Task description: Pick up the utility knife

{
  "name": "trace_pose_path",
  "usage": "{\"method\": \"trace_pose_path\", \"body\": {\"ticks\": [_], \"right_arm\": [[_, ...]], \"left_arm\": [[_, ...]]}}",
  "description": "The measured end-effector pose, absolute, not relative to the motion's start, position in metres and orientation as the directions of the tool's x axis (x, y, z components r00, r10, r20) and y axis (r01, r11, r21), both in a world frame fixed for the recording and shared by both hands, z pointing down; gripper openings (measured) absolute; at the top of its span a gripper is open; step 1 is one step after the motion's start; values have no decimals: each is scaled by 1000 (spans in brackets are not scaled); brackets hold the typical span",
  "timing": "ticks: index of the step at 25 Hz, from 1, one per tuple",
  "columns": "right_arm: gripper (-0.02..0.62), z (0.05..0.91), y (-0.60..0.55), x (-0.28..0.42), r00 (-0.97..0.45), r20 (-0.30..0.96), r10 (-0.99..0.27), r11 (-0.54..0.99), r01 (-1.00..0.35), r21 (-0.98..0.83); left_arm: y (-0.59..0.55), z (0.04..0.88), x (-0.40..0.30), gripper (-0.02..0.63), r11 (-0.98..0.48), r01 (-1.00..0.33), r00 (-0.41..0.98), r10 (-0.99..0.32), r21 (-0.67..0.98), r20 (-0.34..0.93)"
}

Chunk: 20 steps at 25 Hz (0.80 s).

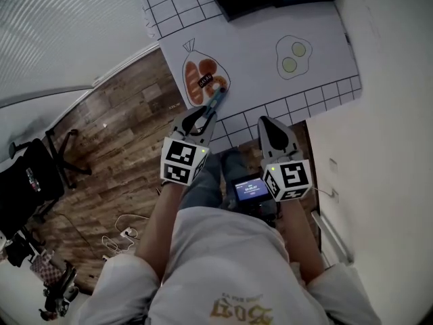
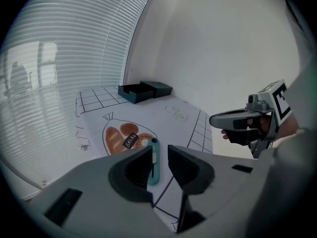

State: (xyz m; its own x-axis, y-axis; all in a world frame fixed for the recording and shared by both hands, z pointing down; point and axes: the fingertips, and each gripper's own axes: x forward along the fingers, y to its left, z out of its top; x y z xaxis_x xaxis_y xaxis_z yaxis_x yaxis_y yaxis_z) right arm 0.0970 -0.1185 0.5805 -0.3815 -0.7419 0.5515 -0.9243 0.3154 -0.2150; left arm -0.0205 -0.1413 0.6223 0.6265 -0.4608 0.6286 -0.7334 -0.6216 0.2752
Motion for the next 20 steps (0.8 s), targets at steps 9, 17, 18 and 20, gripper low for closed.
{"method": "trace_pose_path", "body": {"ticks": [9, 17, 18, 20], "right_arm": [[8, 600, -116, 104, -372, 575, -729, 295, -928, -226], [8, 608, -109, 106, -365, 589, -721, 281, -931, -233], [8, 608, -108, 106, -364, 590, -720, 280, -931, -233], [6, 609, -107, 106, -362, 592, -720, 276, -932, -234]], "left_arm": [[-142, 643, -25, 119, -634, -736, 597, -447, 235, 666], [-143, 669, -19, 168, -661, -723, 572, -410, 200, 711], [-142, 675, -18, 169, -668, -719, 564, -402, 190, 721], [-140, 684, -18, 169, -681, -715, 550, -411, 156, 727]]}}
